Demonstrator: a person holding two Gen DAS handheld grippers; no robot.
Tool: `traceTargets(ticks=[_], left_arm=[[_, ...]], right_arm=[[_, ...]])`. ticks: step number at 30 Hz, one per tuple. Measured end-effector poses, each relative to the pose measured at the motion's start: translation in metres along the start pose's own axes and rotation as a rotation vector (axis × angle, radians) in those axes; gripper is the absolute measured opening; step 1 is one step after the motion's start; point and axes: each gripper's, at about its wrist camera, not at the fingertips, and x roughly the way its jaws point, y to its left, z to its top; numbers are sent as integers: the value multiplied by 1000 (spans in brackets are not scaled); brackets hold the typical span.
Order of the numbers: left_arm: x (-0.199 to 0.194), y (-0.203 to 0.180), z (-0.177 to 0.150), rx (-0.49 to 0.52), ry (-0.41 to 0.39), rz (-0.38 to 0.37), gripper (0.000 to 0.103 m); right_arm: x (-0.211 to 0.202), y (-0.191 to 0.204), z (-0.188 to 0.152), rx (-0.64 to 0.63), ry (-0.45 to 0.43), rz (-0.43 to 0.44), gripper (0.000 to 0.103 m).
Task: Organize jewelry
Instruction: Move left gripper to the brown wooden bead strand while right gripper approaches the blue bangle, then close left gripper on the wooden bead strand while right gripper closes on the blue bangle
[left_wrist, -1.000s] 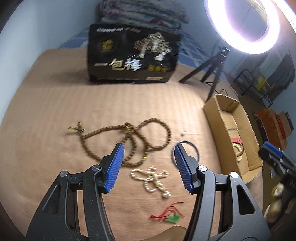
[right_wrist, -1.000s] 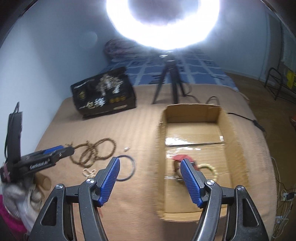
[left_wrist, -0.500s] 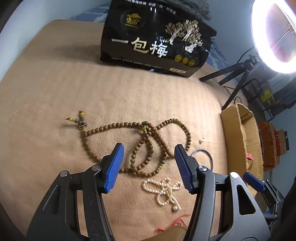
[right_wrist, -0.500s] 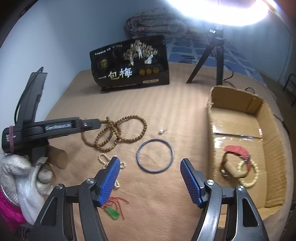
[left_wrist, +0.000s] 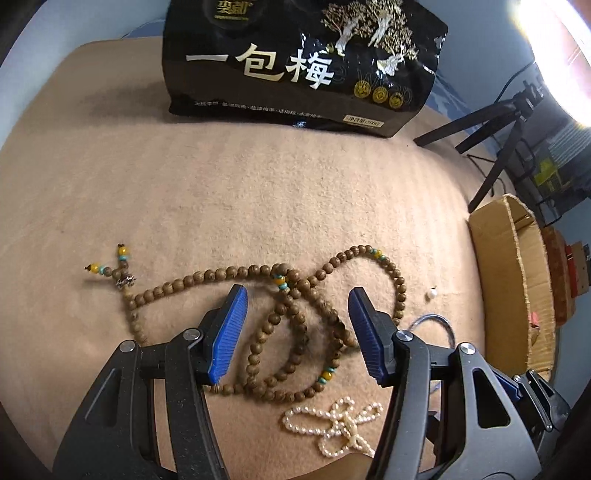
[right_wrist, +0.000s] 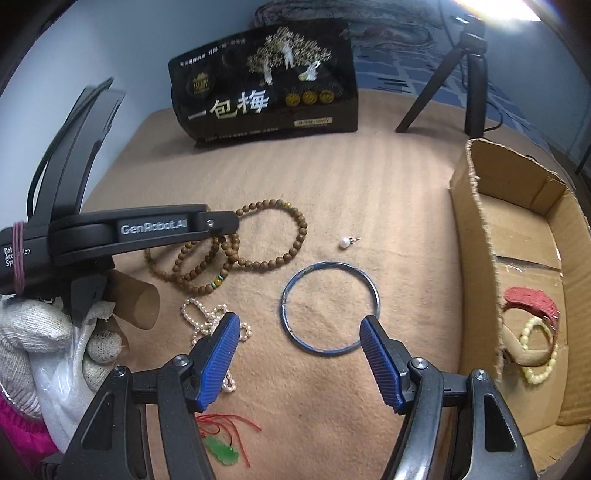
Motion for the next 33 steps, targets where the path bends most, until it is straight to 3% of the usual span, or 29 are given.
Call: traceTargets(ticks=[5,10,16,20,24,26,33], left_arm=[[12,-6,3,31,8,28,57],[17,-4,2,72,8,55,36],[16,7,3,61,-3,50,14],[13,11,3,54,-8,41,11],[12,14,2,41,-11,28,10],[8,17,2,29,-14,19,5],[-8,22,1,14,-32,-1,5]], right_arm=[[13,2,2,-12,23,3,58],[27,0,2,-8,49,-5,47],[36,0,4,-24,55,-29,45],[38,2,4,-43,50,-56,35],[37,3,4,-59,43,-77,7],[35,2,4,-57,39,-74,4],[20,-1,4,-50,3,-56,1]])
